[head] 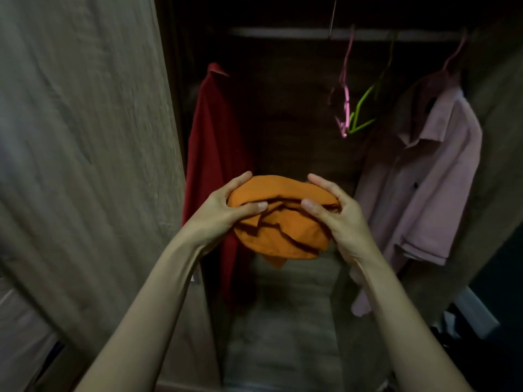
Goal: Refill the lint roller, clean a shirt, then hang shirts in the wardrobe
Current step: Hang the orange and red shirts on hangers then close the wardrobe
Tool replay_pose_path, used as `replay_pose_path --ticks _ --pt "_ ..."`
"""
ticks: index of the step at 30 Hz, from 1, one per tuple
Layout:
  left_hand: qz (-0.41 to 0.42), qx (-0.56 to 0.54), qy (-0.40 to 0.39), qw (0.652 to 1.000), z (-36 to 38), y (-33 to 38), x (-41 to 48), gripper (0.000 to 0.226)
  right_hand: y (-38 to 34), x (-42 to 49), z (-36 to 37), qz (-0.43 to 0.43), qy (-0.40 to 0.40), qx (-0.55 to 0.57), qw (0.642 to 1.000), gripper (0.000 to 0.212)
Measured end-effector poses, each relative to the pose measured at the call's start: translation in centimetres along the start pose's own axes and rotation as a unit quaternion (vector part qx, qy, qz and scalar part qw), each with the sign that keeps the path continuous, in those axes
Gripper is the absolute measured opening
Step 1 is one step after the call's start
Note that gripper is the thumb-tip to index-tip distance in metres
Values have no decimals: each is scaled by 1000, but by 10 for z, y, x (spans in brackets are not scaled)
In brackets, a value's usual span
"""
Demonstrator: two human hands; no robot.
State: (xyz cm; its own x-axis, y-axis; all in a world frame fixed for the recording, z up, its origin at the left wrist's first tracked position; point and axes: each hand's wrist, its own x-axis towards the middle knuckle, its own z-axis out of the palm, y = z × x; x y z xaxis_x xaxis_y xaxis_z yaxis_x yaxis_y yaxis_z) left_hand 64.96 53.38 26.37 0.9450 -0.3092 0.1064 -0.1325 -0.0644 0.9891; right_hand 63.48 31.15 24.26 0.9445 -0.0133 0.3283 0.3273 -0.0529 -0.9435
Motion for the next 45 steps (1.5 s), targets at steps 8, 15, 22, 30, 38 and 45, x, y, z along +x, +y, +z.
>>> replay_pose_path --ticks 8,15,22,30,38,45 --pt "40 93 27 994 -3 -13 3 21 6 -1 1 -113 71 -67 989 13" --pt "46 56 44 996 0 -13 9 27 9 10 8 -96 158 -55 981 46" --pt "34 15 105 994 -2 -18 17 29 8 23 14 13 143 22 989 27" --pt "89 37 6 995 -6 -25 14 56 6 33 15 26 234 67 970 30" --pt "124 102 54 986 -3 -25 22 42 10 34 14 56 242 71 966 41" --pt "149 198 105 963 4 -17 28 26 10 32 11 54 229 57 970 44"
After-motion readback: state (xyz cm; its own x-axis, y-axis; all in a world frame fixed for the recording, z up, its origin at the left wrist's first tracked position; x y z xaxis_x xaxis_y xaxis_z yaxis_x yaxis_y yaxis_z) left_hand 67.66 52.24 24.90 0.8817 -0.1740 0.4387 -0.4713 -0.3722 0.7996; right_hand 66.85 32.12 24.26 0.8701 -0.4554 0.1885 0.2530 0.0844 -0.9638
